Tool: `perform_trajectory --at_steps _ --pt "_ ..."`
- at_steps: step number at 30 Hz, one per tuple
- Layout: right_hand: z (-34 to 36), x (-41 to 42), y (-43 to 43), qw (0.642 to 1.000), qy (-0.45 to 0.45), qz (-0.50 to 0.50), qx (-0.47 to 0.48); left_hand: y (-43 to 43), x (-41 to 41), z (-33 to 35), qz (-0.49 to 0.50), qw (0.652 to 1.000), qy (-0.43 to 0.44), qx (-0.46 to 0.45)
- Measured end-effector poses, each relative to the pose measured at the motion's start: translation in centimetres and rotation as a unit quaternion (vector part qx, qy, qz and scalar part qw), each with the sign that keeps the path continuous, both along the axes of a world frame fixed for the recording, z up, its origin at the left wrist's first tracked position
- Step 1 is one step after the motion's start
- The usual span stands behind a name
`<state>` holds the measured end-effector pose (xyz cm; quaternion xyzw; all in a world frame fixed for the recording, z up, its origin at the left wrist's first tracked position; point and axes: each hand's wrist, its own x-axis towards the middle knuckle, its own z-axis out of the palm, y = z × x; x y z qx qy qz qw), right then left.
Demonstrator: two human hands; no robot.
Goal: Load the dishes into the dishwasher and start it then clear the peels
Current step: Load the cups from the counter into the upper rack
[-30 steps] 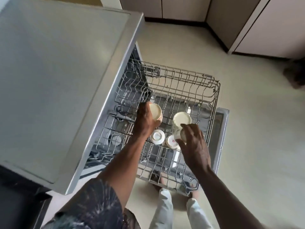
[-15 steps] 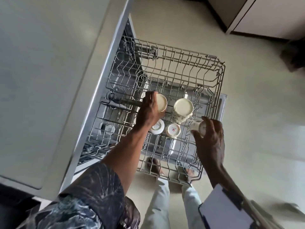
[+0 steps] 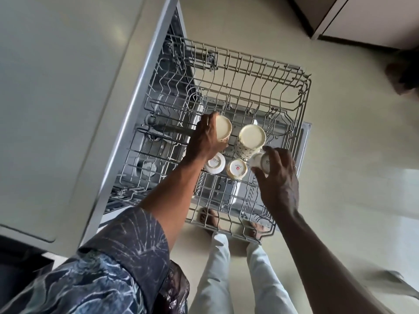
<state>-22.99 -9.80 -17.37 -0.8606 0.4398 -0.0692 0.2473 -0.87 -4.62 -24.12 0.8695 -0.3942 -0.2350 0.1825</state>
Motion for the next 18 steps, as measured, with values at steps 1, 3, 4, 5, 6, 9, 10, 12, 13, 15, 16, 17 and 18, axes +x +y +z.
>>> perform_trajectory --at_steps 1,3,4,5,6,9,10,12,13,15,16,17,18 --pt "0.1 0.4 0.3 1.0 -0.001 0.009 -0.001 0.1 0.1 0.1 -0.005 1.0 0.002 0.002" --pt "0.1 1.1 0.8 1.0 -0.001 0.026 0.003 0.3 0.4 0.5 -0.02 1.0 -0.004 0.006" --pt "0.1 1.5 1.0 0.999 0.002 0.032 0.005 0.4 0.6 0.7 -0.03 0.999 -0.003 0.012" --pt "0.0 1.9 1.2 0.999 0.008 0.039 0.007 0.6 0.8 0.9 -0.035 0.999 0.002 0.015" --pt "0.0 2.4 1.5 0.999 0.012 0.045 0.009 0.9 0.9 1.2 -0.034 0.999 0.014 0.019" --pt "0.1 3.9 2.1 0.997 0.016 0.069 0.018 2.5 1.3 1.9 -0.014 1.0 0.026 0.011" --pt "0.1 4.4 2.3 0.996 0.016 0.081 0.021 3.5 1.3 2.1 0.003 1.0 0.016 0.011" --pt "0.2 5.5 2.7 0.994 0.02 0.106 0.026 6.2 1.3 1.9 0.042 0.998 -0.022 0.032" --pt "0.1 6.1 2.9 0.993 0.023 0.115 0.028 7.8 1.1 2.0 0.066 0.996 -0.041 0.043" --pt "-0.2 7.3 3.4 0.991 0.026 0.131 0.033 10.9 0.6 1.7 0.109 0.99 -0.079 0.053" --pt "-0.2 8.1 3.8 0.989 0.021 0.142 0.036 12.4 0.5 1.7 0.128 0.986 -0.093 0.059" --pt "-0.2 8.7 4.0 0.987 0.016 0.152 0.039 13.4 0.2 1.7 0.137 0.982 -0.105 0.071" --pt "-0.1 9.6 4.3 0.986 0.008 0.164 0.039 14.4 0.1 1.6 0.139 0.98 -0.112 0.089"
